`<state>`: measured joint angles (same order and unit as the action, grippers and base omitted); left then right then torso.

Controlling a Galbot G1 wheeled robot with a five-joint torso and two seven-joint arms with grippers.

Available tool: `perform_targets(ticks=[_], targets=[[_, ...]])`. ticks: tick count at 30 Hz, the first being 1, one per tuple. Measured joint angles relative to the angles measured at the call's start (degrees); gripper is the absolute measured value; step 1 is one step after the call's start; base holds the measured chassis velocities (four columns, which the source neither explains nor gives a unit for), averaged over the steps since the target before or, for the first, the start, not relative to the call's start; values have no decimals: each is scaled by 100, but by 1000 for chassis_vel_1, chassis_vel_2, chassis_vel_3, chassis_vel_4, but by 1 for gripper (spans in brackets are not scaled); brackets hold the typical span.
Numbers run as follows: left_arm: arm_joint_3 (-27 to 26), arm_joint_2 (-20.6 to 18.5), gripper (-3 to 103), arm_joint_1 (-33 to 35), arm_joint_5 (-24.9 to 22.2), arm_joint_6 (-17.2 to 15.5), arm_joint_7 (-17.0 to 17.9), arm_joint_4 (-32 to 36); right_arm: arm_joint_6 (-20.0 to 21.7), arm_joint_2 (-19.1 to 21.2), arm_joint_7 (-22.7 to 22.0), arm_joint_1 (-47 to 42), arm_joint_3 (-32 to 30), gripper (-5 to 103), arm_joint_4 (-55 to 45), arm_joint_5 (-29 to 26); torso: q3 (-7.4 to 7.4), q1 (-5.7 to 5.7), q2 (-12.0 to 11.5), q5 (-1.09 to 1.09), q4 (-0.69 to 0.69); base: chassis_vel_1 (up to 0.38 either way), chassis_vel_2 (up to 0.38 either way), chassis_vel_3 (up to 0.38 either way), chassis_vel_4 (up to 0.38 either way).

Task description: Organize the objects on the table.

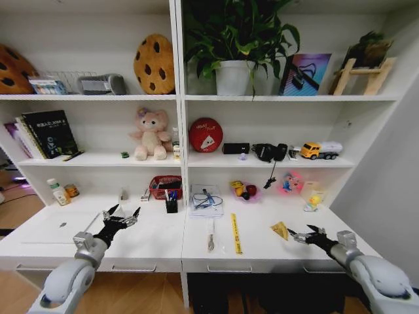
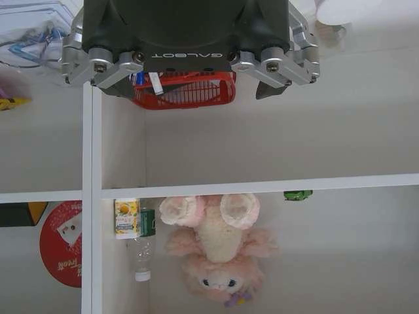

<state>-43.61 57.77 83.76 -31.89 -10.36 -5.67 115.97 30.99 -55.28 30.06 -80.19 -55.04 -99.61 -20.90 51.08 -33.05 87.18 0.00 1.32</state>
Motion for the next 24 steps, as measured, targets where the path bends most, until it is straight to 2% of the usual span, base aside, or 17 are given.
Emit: perform_targets(ticks=[5,6,10,12,13,15,17,18,19,22,23,24], targets=[[0,0,100,0,0,0,0,0,113,36,-1,123,65,100,212,-9,0,0,0,0,0,0,0,0,0],[0,0,100,0,0,0,0,0,113,73,-4,180,93,103,333,5,0,0,0,0,1,0,0,0,0],[0,0,100,0,0,0,0,0,82,142,-55,337,186,96,567,11,0,0,0,0,1,0,0,0,0],[0,0,100,0,0,0,0,0,117,229,-73,562,301,80,719,0,0,0,0,0,0,0,0,0,0],[0,0,100,0,0,0,0,0,117,229,-73,562,301,80,719,0,0,0,0,0,0,0,0,0,0],[0,0,100,0,0,0,0,0,145,288,-18,735,388,68,823,4,0,0,0,0,0,0,0,0,0],[0,0,100,0,0,0,0,0,167,303,3,790,417,68,858,5,0,0,0,0,0,0,0,0,0],[0,0,100,0,0,0,0,0,200,314,12,844,444,63,890,2,0,0,0,0,0,0,0,0,0],[0,0,100,0,0,0,0,0,200,314,12,844,444,63,890,2,0,0,0,0,0,0,0,0,0],[0,0,100,0,0,0,0,0,255,319,31,927,499,47,963,-6,0,0,0,0,0,0,0,0,0],[0,0,100,0,0,0,0,0,255,319,31,927,499,47,963,-6,0,0,0,0,0,0,0,0,0],[0,0,100,0,0,0,0,0,272,318,33,936,511,41,979,-7,0,0,0,0,0,0,0,0,0]])
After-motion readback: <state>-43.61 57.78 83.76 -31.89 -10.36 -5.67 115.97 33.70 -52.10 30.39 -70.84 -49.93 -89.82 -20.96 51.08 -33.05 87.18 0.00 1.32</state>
